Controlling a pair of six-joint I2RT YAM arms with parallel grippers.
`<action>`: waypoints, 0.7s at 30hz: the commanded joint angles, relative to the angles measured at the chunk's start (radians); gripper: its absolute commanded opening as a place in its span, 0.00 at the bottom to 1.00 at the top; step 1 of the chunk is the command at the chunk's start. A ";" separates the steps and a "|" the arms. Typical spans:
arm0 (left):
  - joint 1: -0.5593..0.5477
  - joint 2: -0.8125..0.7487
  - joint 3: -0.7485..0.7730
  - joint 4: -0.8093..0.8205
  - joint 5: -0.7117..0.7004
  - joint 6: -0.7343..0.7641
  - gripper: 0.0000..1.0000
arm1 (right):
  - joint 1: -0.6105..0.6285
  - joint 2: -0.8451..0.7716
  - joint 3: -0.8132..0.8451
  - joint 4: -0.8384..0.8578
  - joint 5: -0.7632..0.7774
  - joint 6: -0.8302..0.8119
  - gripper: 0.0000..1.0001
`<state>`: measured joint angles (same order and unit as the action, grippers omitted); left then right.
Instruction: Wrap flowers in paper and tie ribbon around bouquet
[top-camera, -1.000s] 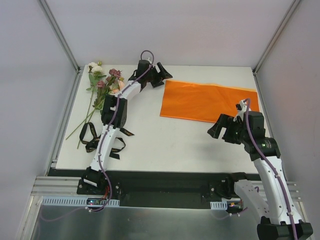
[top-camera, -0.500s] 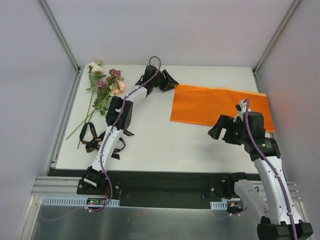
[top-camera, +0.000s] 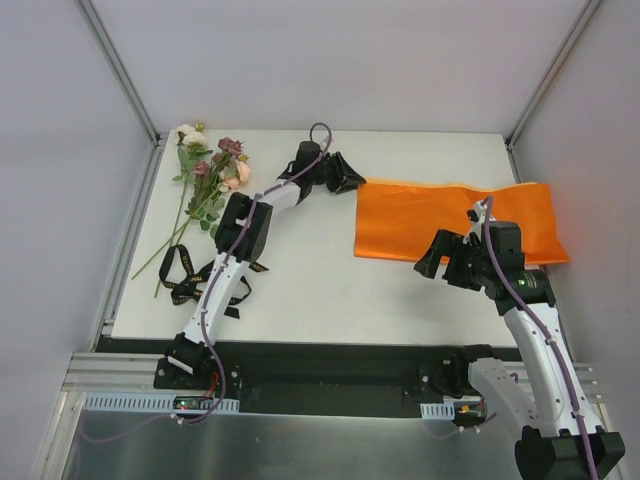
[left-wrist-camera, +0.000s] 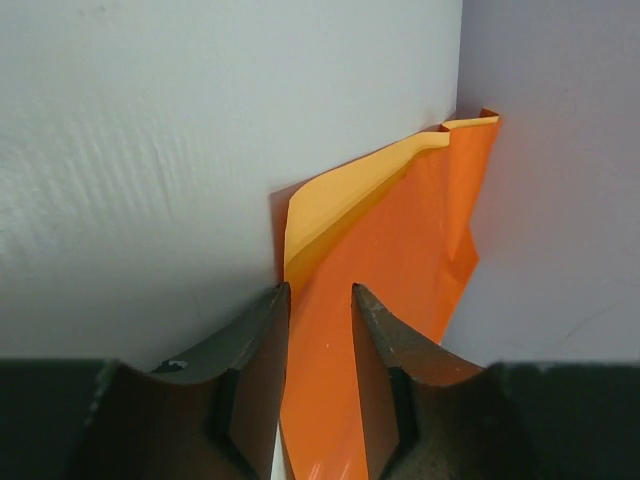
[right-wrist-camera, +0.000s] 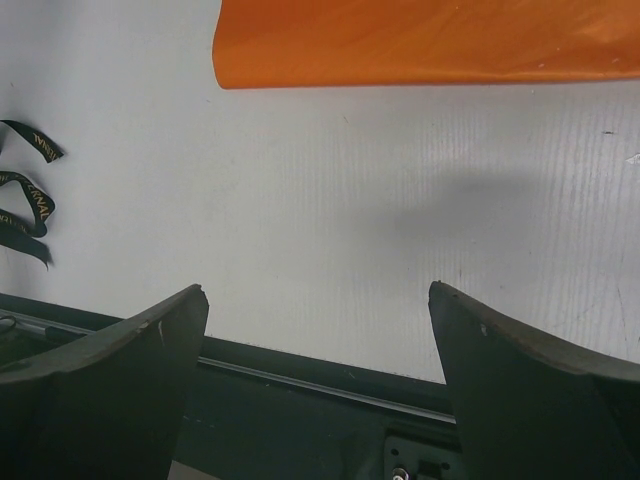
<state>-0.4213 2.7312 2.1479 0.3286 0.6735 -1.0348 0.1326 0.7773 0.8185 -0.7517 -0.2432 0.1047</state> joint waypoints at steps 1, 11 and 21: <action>-0.025 -0.048 -0.023 0.015 0.035 -0.013 0.28 | -0.001 0.000 -0.009 0.022 0.001 0.013 0.95; -0.019 -0.273 -0.271 0.040 -0.023 0.082 0.00 | -0.001 0.049 -0.028 0.048 -0.002 0.003 0.95; 0.082 -0.787 -0.823 -0.025 -0.176 0.318 0.00 | -0.001 0.305 0.016 0.075 0.146 0.122 0.96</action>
<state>-0.3977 2.1719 1.5219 0.2783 0.5774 -0.8246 0.1329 0.9985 0.7944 -0.7006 -0.1837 0.1368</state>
